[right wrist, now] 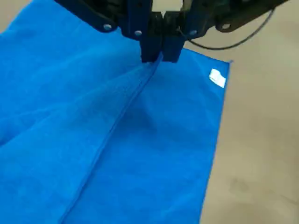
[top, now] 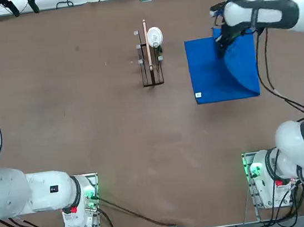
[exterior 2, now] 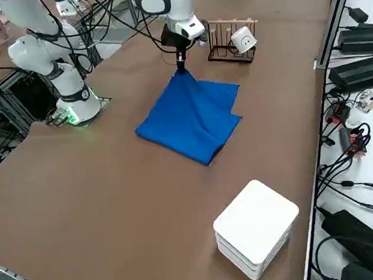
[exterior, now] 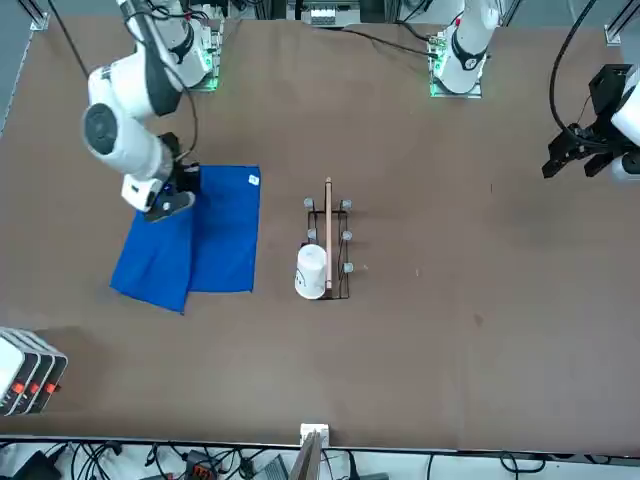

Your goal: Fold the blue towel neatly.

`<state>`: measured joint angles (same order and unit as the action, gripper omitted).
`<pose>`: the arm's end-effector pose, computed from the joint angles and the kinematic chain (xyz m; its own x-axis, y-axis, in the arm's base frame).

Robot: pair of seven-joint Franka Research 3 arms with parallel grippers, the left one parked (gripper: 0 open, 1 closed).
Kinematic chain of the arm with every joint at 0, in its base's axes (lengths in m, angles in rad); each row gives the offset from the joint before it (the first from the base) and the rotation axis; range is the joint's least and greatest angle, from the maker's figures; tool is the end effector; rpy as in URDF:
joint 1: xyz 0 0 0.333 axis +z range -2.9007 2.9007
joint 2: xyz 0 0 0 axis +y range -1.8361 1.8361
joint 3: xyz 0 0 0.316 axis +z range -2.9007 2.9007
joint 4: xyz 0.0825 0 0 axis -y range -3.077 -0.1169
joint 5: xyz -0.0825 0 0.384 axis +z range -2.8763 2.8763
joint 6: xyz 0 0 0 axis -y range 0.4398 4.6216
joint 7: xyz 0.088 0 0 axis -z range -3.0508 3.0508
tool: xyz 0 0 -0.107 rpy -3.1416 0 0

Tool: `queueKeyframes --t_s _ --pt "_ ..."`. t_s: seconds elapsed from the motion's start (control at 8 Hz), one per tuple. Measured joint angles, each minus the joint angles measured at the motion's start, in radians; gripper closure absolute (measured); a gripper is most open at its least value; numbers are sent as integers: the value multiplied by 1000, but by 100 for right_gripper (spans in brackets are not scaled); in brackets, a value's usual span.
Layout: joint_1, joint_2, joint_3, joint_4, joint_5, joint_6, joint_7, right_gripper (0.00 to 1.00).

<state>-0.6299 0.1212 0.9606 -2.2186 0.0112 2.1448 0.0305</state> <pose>0.4920 0.1674 0.3337 0.9437 0.2969 -0.1461 0.2839 -0.9533 -0.1031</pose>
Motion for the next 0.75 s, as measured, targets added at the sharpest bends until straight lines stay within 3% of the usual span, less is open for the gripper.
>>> queueKeyframes --t_s 0.38,0.75 --pt "131 5 2 -39 1 68 164 98" --pt "215 10 2 -48 1 71 245 98"
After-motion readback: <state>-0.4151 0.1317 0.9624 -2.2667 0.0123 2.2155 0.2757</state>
